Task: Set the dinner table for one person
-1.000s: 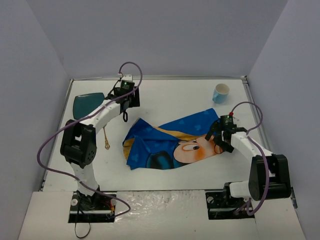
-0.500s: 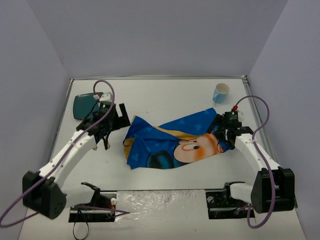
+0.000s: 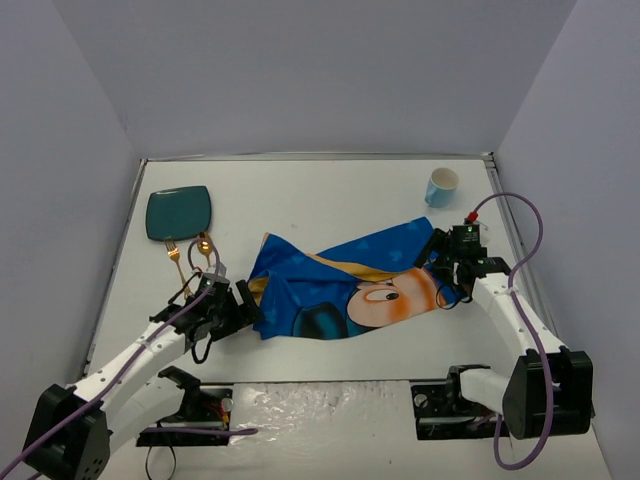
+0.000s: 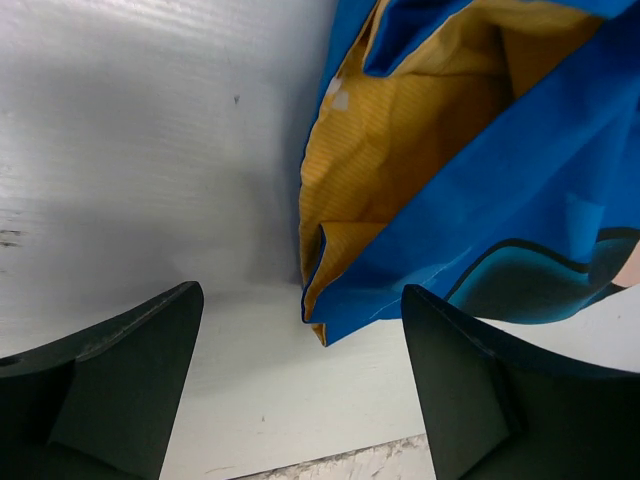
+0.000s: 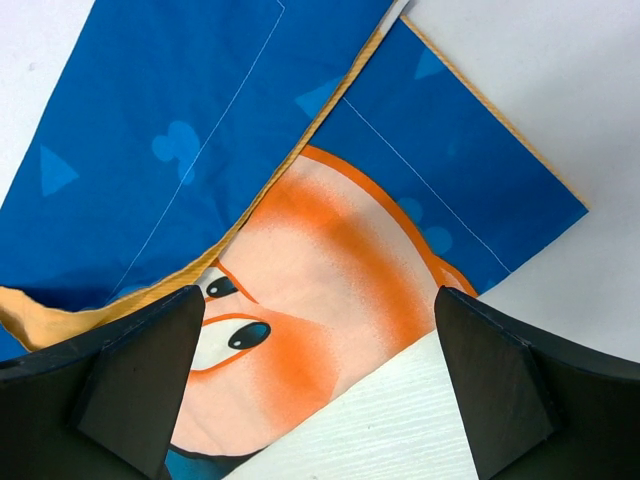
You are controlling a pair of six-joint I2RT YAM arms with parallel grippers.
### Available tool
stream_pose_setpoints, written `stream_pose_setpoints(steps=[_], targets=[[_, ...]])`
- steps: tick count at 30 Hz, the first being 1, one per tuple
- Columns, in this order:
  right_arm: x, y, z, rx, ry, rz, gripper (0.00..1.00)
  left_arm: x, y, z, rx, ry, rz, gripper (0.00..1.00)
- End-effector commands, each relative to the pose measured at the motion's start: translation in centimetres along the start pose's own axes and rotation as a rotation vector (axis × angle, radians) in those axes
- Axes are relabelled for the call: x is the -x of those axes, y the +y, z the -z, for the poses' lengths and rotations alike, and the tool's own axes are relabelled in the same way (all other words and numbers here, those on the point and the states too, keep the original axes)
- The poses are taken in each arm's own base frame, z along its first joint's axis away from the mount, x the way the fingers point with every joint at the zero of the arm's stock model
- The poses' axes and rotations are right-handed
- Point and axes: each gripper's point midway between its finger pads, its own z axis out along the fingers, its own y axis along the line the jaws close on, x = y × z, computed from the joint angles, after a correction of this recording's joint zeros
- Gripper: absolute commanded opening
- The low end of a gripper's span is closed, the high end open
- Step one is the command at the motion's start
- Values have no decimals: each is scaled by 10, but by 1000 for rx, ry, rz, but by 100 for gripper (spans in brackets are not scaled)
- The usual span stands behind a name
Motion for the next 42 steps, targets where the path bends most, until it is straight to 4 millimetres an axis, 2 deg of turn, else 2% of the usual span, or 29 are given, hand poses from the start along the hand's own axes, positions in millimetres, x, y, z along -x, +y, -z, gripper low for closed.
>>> stream_pose_setpoints(steps=[1,10,21,28,32,42], targets=[[9,5,8,30,-33,-16,96,10,-37,-1,-158,-21,30,72],[9,4,9,27,-41,-22,96,-7,-40,0,-186,38,-1,63],[4,0,9,23,-42,-26,96,-17,-36,-5,-180,74,0,62],[6,1,12,32,-54,-23,96,-11,-39,-7,-178,59,-18,61],[4,-1,13,30,-57,-23,96,-9,-41,-5,-181,53,-20,52],[4,-2,13,26,-57,-21,96,-2,-50,8,-194,40,-31,40]])
